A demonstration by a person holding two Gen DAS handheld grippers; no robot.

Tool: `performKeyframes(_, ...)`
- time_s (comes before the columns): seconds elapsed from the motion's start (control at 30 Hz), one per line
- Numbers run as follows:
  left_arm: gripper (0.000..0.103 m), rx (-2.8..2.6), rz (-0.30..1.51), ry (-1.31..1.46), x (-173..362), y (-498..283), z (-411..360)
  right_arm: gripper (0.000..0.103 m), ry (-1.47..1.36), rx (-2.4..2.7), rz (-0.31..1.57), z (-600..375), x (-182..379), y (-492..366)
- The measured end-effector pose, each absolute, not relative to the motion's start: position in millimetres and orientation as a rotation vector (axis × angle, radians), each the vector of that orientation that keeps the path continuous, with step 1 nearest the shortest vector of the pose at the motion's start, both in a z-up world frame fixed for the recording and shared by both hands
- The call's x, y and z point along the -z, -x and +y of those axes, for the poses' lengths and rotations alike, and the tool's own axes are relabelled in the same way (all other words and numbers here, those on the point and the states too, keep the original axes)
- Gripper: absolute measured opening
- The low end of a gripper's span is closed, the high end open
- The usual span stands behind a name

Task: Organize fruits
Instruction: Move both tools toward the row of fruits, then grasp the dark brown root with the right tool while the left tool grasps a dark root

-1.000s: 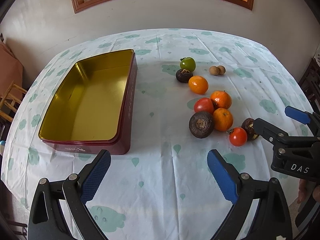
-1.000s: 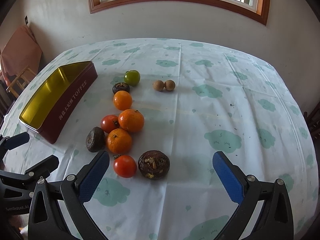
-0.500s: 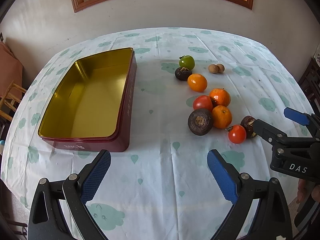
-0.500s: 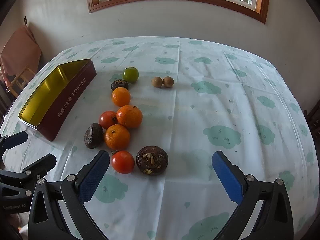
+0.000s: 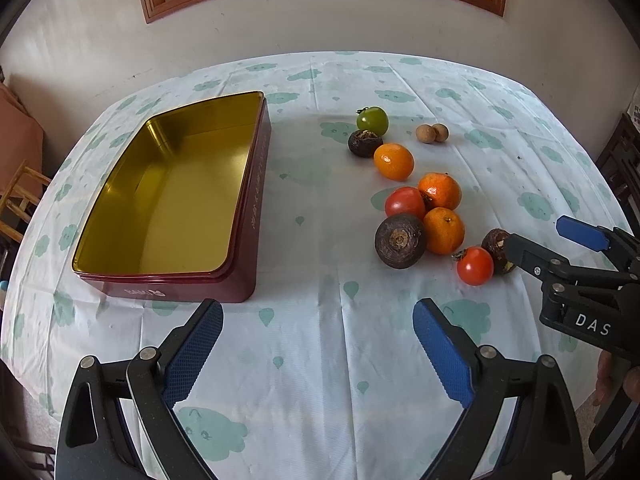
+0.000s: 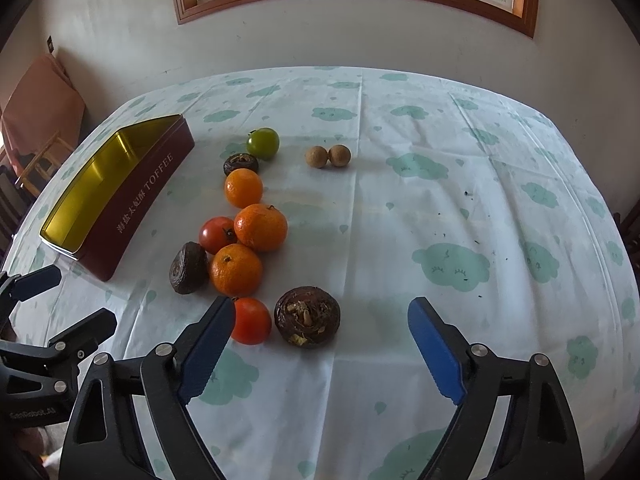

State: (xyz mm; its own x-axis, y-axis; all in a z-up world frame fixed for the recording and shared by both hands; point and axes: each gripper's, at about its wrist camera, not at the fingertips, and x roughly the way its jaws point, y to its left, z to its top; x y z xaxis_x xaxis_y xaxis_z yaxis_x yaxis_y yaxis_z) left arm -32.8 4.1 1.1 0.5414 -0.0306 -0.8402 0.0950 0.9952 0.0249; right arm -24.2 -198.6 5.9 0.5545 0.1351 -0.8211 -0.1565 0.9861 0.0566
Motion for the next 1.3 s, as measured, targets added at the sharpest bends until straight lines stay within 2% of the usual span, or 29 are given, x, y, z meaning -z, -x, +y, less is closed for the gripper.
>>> performKeyframes(0.37,0.088,0.081,1.002,-0.071,1,30,0,0.082,0.040,-0.181,0.972,-196,-3,25)
performKeyframes(0.53,0.088,0.084,1.005,-0.069,1,30,-1,0.076,0.043,-0.193,0.976,-197,-1,26)
performKeyframes(0.67,0.080,0.094,1.009,-0.067,2,29,-3,0.070,0.049,-0.219,0.986,-199,1,29)
performKeyframes(0.83,0.077,0.105,1.013,-0.070,3,29,-4,0.064,0.065,-0.235,0.999,-197,8,31)
performKeyframes(0.9,0.077,0.111,1.011,-0.070,3,29,-4,0.059,0.061,-0.236,1.007,-198,11,30)
performKeyframes(1.3,0.077,0.145,1.018,-0.084,10,23,-10,0.054,0.075,-0.251,1.023,-195,26,22)
